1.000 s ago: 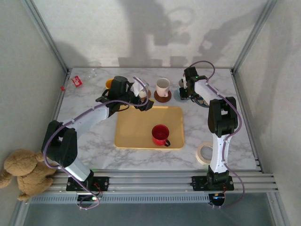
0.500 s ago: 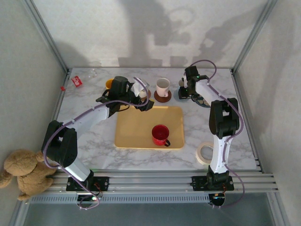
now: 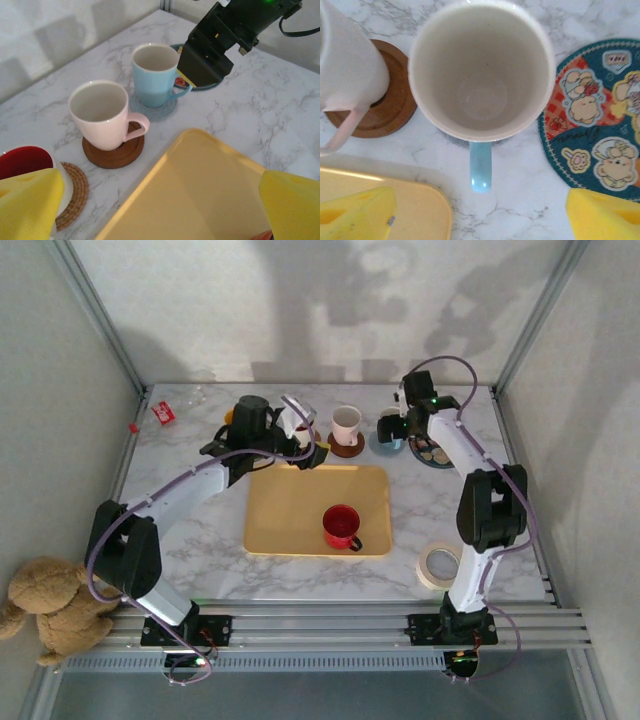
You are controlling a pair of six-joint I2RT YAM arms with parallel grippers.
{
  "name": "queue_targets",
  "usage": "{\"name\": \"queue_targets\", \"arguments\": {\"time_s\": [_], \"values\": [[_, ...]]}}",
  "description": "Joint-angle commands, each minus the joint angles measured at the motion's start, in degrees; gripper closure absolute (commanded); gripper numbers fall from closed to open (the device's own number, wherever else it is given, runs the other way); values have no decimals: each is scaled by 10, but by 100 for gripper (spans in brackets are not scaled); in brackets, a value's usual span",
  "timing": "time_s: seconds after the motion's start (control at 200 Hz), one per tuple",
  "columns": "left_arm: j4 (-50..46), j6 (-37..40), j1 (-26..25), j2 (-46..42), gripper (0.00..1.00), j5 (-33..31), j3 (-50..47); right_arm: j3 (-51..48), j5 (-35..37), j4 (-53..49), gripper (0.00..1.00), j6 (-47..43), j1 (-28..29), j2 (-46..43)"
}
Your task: Place the cup by the coaster
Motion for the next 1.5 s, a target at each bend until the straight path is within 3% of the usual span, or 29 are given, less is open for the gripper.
{"name": "queue_targets", "arguments": {"time_s": [0.0, 0.055, 0.32, 0.601, 1.091, 1.497], "values": [[8, -12, -4, -30, 0, 12, 27, 0, 3, -20, 5, -8, 4, -47], [8, -10, -4, -37, 0, 12, 29, 4, -1, -29, 1, -14, 6, -63], [-45, 18, -4, -83, 0, -1, 22, -32, -33, -55, 1, -49, 23, -170], [-82, 40, 6, -147, 0, 3, -38, -85, -32, -125, 1, -92, 78, -270], [-177, 72, 8, -243, 0, 15, -127, -193, -55, -165, 1, -39, 185, -372], [-187, 60, 12, -314, 0, 7, -229, -248, -51, -192, 1, 35, 284, -388]]}}
